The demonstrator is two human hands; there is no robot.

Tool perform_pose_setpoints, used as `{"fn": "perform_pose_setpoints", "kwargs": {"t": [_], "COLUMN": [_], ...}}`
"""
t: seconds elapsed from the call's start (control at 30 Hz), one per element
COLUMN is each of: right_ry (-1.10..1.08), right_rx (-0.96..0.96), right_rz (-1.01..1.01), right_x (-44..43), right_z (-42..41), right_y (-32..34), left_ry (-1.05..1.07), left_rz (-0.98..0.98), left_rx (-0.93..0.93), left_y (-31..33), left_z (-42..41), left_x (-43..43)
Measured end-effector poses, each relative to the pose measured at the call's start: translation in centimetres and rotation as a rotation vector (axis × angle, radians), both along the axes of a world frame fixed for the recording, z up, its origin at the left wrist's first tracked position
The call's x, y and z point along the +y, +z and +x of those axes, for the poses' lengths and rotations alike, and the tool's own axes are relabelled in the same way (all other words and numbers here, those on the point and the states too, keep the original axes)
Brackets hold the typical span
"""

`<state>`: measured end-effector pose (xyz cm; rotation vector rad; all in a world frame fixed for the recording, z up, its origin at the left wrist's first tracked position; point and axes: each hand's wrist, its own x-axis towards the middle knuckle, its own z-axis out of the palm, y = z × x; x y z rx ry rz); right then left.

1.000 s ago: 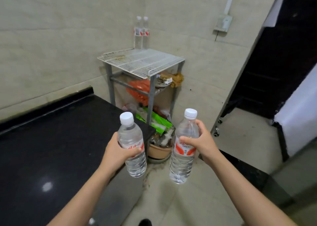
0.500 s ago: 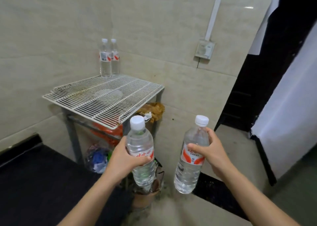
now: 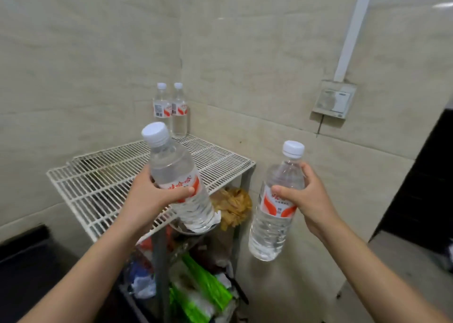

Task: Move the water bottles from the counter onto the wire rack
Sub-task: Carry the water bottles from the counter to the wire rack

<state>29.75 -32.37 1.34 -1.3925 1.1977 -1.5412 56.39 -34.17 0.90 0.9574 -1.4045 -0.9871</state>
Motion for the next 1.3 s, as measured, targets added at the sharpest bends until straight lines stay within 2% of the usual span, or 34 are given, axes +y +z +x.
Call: {"fn": "perform_pose_setpoints", "kwargs": {"t": [0.13,0.3,0.43,0.83,1.0,1.13,1.3], "right_ry": [0.12,0.261,0.337,0.381,0.415,0.467,0.536], "right_rx": [-0.034,-0.111,-0.092,0.011,-0.033,0.088,0.163], "right_rz": [-0.019,0.006,0.003,0.058,0.039,-0.021,0.018], "right_x": [-5.9,-12.6,-17.7,-31.7,-37.5,-42.4,-47.9], "right_z": [-1.6,-1.0,1.4,7.1,8.5,9.1,9.6], "right_y": [1.6,2.8,3.5,4.2,4.9,5.4,5.3], "left_ry": [0.155,0.324,0.406,0.4,0.365,0.405,0.455], "left_rz": [0.015,0.059,0.028,0.132,0.145,0.119,0.123], "left_rx": [0.024,0.167,0.084,0.054,-0.006,-0.056,-0.121], "left_y": [0.3,0.9,1.5,2.0,2.9,3.7,4.2], "left_z": [0.8,2.7,4.6,5.6,3.3,1.7,0.3], "left_x": [-2.5,-5.2,-7.7,-19.0,-24.7,-29.2,-34.4]}}
